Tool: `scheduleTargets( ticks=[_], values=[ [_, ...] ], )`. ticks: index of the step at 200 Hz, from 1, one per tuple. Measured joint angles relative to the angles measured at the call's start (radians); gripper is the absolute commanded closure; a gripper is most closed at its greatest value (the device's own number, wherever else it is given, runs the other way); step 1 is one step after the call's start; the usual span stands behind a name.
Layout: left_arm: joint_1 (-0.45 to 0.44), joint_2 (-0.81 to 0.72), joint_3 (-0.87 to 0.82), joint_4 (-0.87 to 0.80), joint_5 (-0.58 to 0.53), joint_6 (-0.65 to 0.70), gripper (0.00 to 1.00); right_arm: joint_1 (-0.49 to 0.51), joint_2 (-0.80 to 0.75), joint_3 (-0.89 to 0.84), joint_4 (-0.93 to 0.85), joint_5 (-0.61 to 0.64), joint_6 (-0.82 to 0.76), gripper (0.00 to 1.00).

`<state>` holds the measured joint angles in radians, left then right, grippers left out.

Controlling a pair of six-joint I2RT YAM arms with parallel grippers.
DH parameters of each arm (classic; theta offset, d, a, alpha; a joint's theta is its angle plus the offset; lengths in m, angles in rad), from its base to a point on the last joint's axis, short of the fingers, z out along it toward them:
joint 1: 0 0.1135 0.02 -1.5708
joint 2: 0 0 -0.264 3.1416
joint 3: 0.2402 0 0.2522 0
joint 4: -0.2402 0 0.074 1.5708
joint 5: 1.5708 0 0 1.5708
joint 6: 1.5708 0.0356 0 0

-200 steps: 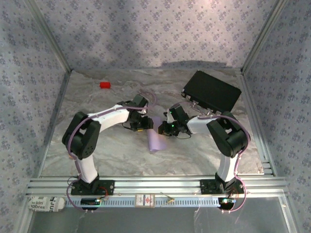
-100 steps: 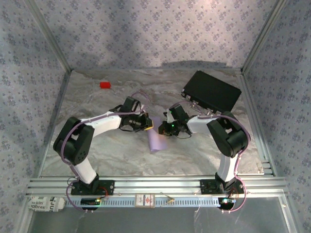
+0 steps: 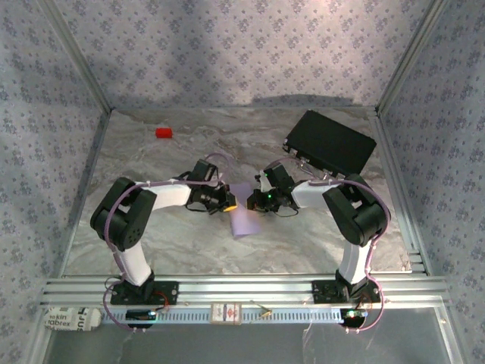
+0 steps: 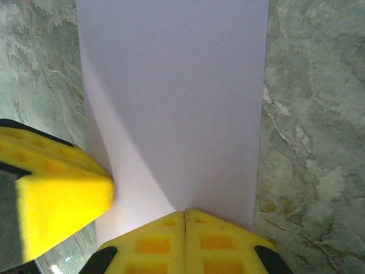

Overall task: Fold a paper plane with a square sheet of paper (pick it up from the middle)
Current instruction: First fold the square sheet of paper in half at the center of the table.

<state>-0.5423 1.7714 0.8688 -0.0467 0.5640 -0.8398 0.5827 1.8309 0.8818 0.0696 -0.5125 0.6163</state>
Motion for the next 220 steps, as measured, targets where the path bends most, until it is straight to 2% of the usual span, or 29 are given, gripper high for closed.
scheduleTargets(
  ticks=[97,151,220],
  values=[
    [0.013,-0.008,-0.026,-0.006,-0.035,0.031,1.00,0.003,-0.002,0.000,-0.002,0.008,0.000,1.00],
    [0.049,-0.012,0.036,-0.006,-0.014,0.030,1.00,0.005,-0.002,0.000,-0.002,0.011,0.000,1.00],
    [0.068,0.082,0.061,0.013,0.011,0.047,1.00,0.006,-0.005,0.000,-0.005,0.018,0.000,1.00]
  ],
)
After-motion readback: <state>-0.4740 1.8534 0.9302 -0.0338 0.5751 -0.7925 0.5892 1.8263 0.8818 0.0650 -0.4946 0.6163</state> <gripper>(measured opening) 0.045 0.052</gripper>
